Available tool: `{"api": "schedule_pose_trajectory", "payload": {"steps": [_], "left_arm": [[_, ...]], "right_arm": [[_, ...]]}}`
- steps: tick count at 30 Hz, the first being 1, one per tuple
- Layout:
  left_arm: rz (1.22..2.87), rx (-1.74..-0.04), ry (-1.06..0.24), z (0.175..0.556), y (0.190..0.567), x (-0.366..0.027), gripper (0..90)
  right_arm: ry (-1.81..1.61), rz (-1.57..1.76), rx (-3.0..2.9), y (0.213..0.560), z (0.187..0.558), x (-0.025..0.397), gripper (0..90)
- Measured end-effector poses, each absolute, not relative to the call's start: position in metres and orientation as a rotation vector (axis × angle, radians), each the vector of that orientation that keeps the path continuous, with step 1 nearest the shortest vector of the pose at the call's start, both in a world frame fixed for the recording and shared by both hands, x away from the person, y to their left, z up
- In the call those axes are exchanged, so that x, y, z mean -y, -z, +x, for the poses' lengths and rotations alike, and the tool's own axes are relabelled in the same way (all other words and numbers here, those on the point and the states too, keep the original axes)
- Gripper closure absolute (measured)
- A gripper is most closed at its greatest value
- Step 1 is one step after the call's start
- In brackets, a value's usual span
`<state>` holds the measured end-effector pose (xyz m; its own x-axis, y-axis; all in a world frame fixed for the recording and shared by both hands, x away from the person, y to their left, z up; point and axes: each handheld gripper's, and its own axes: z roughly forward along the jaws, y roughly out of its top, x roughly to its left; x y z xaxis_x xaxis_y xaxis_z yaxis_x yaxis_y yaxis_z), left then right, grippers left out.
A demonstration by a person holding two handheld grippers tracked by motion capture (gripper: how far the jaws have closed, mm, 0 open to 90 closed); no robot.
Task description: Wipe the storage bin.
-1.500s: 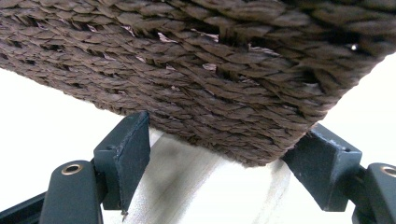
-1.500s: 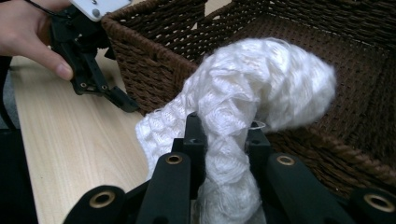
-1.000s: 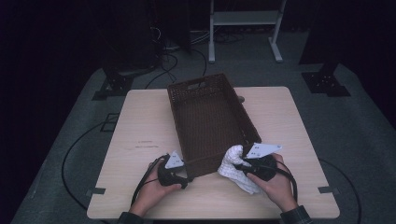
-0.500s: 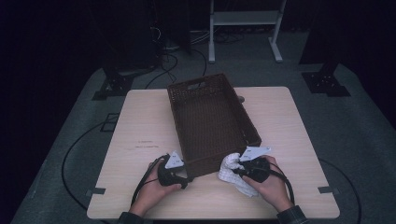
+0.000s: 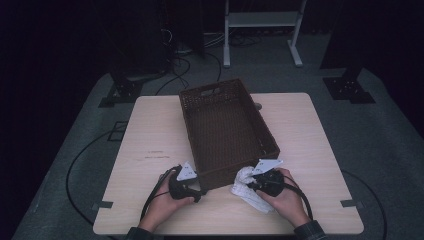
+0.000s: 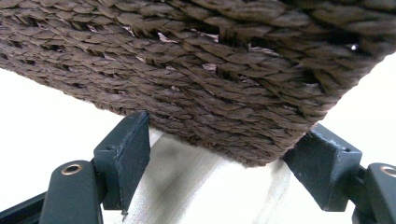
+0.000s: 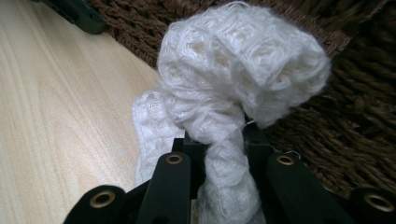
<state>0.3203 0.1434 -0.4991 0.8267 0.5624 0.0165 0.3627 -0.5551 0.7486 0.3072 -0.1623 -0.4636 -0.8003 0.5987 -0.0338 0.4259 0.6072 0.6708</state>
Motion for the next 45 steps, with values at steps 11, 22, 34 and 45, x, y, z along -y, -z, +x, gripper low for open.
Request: {"api": "schedule_pose_trajectory", "payload": {"steps": [11, 22, 34, 45], "left_arm": [[2.218, -0.674, -0.325, 0.32, 0.499, -0.143, 24.3], [2.215, -0.677, -0.322, 0.32, 0.499, -0.143, 24.3], [2.215, -0.677, -0.322, 0.32, 0.499, -0.143, 24.3], [2.219, -0.674, -0.323, 0.32, 0.499, -0.143, 24.3]], "right_arm": [[-0.916, 0.831, -2.63, 0.473, 0.307, 0.154, 76.5], [-1.061, 0.793, -2.593, 0.453, 0.299, 0.157, 76.5], [-1.112, 0.703, -2.544, 0.426, 0.292, 0.155, 76.5], [-1.191, 0.652, -2.516, 0.408, 0.289, 0.157, 76.6]]}}
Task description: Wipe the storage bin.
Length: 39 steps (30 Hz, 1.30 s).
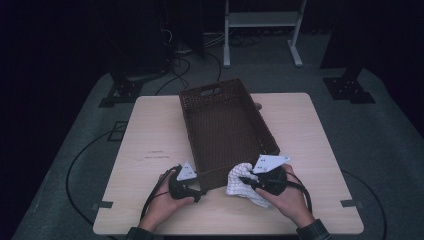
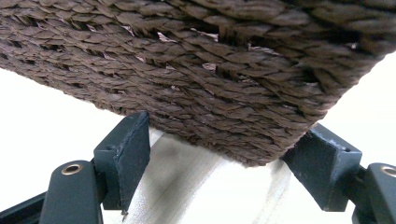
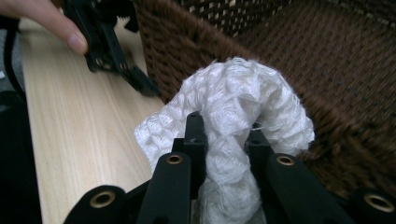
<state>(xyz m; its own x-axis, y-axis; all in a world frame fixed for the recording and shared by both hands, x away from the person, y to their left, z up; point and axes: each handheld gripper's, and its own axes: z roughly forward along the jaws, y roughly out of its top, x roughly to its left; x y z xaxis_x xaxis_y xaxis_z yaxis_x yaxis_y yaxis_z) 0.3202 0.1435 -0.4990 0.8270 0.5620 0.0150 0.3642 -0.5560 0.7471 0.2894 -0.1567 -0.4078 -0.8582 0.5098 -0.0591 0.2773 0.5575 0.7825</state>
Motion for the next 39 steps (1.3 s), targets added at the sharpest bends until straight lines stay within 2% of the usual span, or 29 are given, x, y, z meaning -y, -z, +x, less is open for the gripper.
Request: {"api": "schedule_pose_trajectory", "payload": {"steps": [8, 39], "left_arm": [[2.219, -0.674, -0.323, 0.32, 0.499, -0.144, 24.3], [2.216, -0.676, -0.323, 0.32, 0.499, -0.143, 24.4]], "right_arm": [[-1.226, 0.633, -2.497, 0.397, 0.288, 0.153, 76.5], [-1.088, 0.683, -2.629, 0.445, 0.3, 0.13, 76.6]]}}
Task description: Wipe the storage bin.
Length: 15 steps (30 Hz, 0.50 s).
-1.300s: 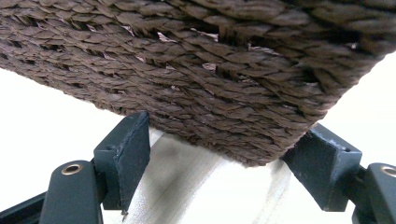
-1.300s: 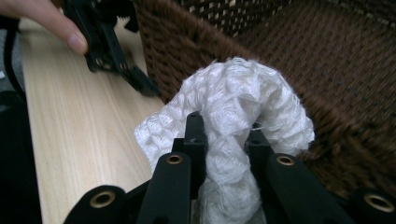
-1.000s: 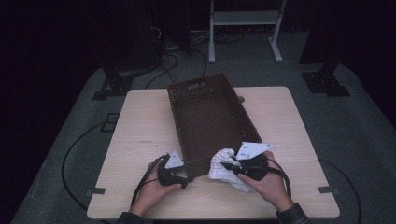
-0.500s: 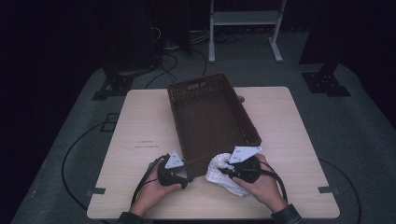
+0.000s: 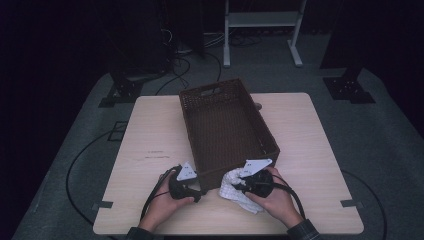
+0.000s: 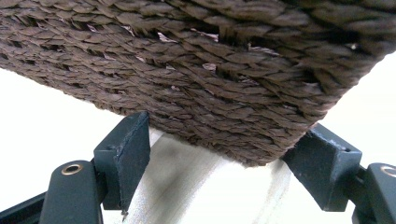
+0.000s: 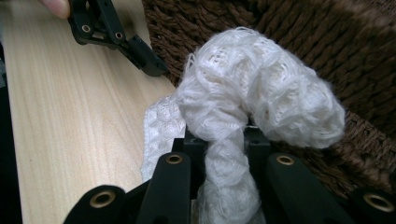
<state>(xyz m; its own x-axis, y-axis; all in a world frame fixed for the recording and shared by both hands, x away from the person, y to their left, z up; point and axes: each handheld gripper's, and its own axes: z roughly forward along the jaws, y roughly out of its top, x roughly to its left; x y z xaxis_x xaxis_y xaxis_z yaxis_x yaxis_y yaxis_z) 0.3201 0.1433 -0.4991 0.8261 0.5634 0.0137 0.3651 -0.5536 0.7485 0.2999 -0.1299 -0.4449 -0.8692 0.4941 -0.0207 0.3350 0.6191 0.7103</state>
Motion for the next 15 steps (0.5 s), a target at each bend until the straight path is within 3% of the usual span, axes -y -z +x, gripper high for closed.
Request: {"api": "schedule_pose_trajectory", "payload": {"steps": [15], "left_arm": [[2.216, -0.677, -0.323, 0.32, 0.499, -0.143, 24.4]], "right_arm": [[-1.008, 0.659, -2.706, 0.465, 0.3, 0.11, 76.6]]}}
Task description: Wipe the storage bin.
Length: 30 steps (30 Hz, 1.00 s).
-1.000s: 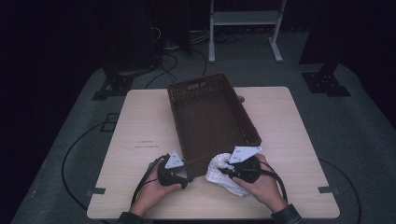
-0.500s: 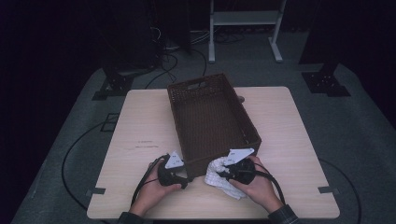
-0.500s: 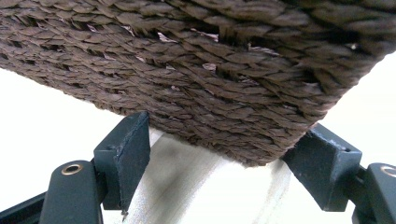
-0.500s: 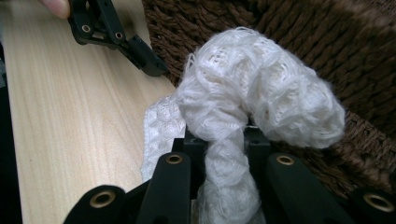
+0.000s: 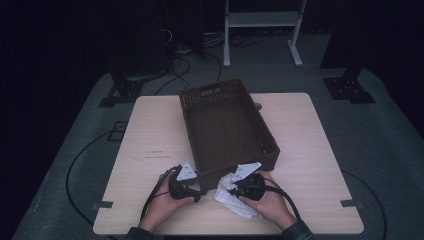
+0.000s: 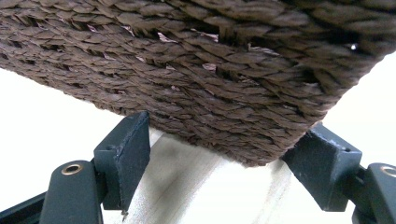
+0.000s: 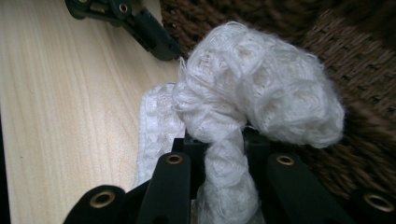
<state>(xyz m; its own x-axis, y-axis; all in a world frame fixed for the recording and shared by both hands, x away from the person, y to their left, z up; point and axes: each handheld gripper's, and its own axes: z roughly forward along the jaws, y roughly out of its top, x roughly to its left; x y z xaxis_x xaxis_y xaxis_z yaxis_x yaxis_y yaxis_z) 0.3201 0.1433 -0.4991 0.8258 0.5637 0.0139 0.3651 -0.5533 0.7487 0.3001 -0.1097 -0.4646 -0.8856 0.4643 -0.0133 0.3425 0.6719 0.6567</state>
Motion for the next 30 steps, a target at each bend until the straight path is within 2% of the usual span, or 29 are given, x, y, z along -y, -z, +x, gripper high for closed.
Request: {"api": "schedule_pose_trajectory", "payload": {"steps": [11, 30], "left_arm": [[2.223, -0.672, -0.324, 0.32, 0.499, -0.144, 24.4], [2.22, -0.674, -0.324, 0.32, 0.499, -0.143, 24.4]], "right_arm": [[-0.981, 0.632, -2.733, 0.472, 0.3, 0.1, 76.6], [-1.118, 0.59, -2.645, 0.438, 0.292, 0.109, 76.8]]}}
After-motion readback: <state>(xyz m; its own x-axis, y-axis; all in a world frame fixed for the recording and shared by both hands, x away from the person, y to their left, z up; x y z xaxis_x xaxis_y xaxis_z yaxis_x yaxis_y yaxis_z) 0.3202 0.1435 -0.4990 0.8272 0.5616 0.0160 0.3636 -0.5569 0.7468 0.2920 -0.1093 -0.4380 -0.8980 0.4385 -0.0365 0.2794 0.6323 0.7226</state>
